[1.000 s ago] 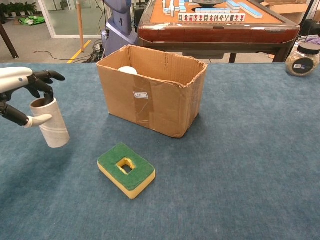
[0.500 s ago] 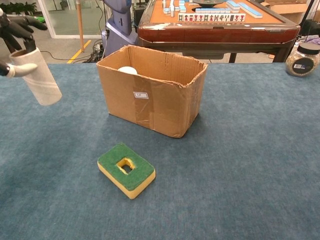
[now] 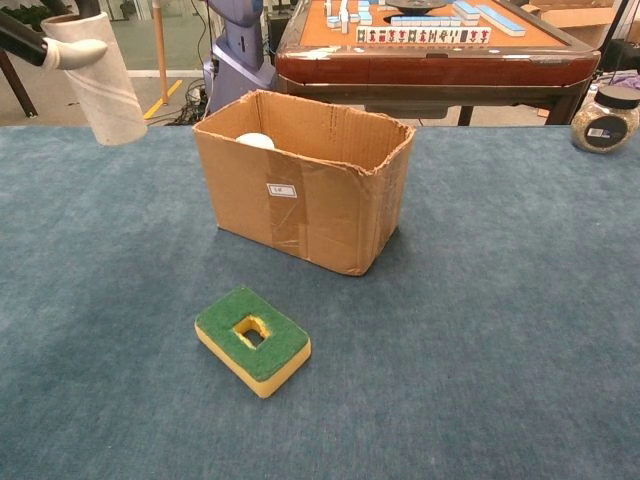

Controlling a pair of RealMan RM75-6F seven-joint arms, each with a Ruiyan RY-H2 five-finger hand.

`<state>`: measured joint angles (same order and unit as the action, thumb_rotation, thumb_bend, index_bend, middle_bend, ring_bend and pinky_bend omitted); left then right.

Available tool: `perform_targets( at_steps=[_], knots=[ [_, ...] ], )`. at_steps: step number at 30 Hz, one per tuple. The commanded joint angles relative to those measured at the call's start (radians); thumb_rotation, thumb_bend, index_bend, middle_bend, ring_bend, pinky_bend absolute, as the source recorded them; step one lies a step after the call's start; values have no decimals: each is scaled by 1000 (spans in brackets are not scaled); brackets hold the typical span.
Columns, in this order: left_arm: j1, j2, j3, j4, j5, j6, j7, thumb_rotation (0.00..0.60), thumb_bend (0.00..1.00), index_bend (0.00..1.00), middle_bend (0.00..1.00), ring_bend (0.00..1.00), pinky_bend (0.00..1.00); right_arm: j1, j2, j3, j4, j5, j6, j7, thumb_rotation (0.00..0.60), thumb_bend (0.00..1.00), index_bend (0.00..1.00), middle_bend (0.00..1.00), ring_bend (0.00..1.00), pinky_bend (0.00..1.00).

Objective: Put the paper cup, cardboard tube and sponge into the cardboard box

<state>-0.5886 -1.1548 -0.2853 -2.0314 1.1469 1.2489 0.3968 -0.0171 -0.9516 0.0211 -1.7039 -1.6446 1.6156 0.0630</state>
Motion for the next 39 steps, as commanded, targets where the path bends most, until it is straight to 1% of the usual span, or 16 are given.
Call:
perform_targets(
  at_steps=[1, 7, 14, 18, 22, 26, 31, 35, 36, 38, 39],
  knots=[
    [-34, -15, -26, 14, -53, -28, 4, 600, 382, 619, 97, 78, 219, 0, 0, 0, 0, -1, 0, -1, 600, 383, 343, 415, 335, 371],
    [-84, -61, -61, 48, -118, -38, 9, 600, 382, 620, 100, 78, 219, 2, -1, -2, 3, -4, -2, 1, 600, 383, 343, 415, 335, 371],
    [-153, -153, -91, 106, -122, -25, 29, 600, 382, 628, 106, 78, 219, 12, -2, -6, -2, -5, -23, -15, 600, 384, 343, 415, 335, 370],
    [-189, -193, -95, 137, -142, -32, 54, 600, 382, 629, 108, 79, 219, 14, -2, -7, -5, -5, -28, -19, 600, 383, 343, 415, 335, 371],
    [-223, -263, -95, 208, -154, -24, 67, 600, 382, 629, 108, 86, 219, 14, -2, -8, -5, -7, -27, -20, 600, 383, 343, 415, 335, 371],
    [-259, -321, -96, 289, -183, -51, 64, 600, 382, 627, 108, 89, 219, 13, 0, -9, -5, -7, -23, -15, 600, 383, 343, 415, 335, 371],
    [-286, -367, -104, 331, -191, -58, 53, 600, 381, 604, 108, 94, 220, 11, 4, -6, -2, -2, -18, 0, 600, 383, 343, 415, 335, 370],
    [-304, -397, -97, 358, -191, -63, 58, 600, 379, 556, 107, 99, 224, 8, 6, -7, -1, -5, -11, 5, 600, 384, 343, 415, 335, 371],
    [-306, -402, -95, 363, -194, -65, 59, 600, 379, 520, 107, 99, 224, 7, 7, -7, 0, -6, -9, 6, 600, 383, 343, 415, 335, 371],
    [-311, -412, -91, 378, -195, -63, 66, 600, 351, 406, 107, 100, 224, 6, 7, -8, 1, -9, -5, 9, 600, 383, 343, 415, 335, 371],
    [-311, -414, -88, 381, -196, -60, 73, 600, 320, 329, 107, 101, 227, 5, 7, -9, 1, -9, -4, 10, 600, 384, 343, 415, 335, 371]
  ],
)
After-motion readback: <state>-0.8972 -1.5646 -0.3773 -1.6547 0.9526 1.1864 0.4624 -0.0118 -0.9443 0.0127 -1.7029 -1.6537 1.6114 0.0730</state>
